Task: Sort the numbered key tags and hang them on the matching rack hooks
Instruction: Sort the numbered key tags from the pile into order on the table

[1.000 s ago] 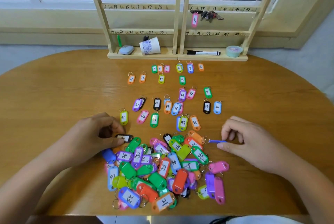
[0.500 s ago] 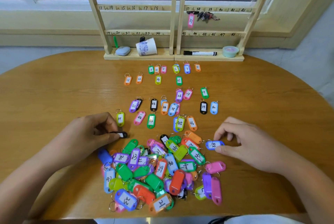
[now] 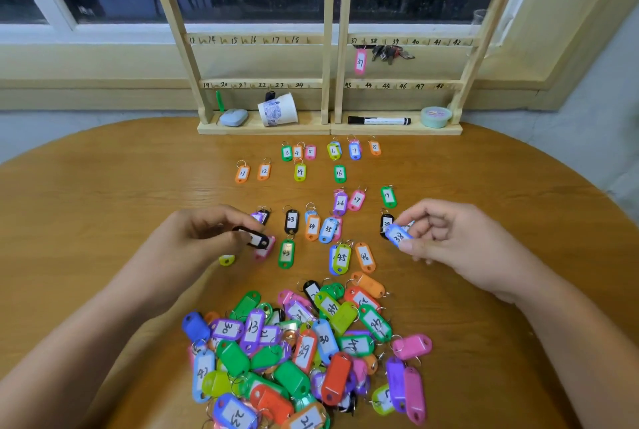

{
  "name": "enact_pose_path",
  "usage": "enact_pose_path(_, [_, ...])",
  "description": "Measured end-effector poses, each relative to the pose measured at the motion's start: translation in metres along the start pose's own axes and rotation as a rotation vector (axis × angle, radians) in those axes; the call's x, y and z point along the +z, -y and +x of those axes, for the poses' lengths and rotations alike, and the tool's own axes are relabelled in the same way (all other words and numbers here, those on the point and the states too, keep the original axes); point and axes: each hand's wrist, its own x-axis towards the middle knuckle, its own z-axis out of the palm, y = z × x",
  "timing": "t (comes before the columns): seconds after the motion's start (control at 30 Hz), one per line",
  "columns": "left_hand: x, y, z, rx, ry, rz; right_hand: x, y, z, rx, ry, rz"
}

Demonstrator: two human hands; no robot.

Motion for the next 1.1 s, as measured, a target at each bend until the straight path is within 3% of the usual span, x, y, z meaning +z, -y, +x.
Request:
enact_pose_path(0.27, [0.027,-0.019,0.044,0.027,0.004,-0.115,0.001,0.003,0.066,-0.072,-0.197,0.180])
enact_pose_path(0.6, [0.066,-0.045,0.106,0.026,-0.031,-0.039,-0.012,-0.035,0.105,-0.117,-0.436,0.216])
enact_pose_path(1.1, [0.113,-0.072,0.202,0.057,-0.001,0.125,-0.027,-0.050,0.106,-0.079,-0.484,0.386])
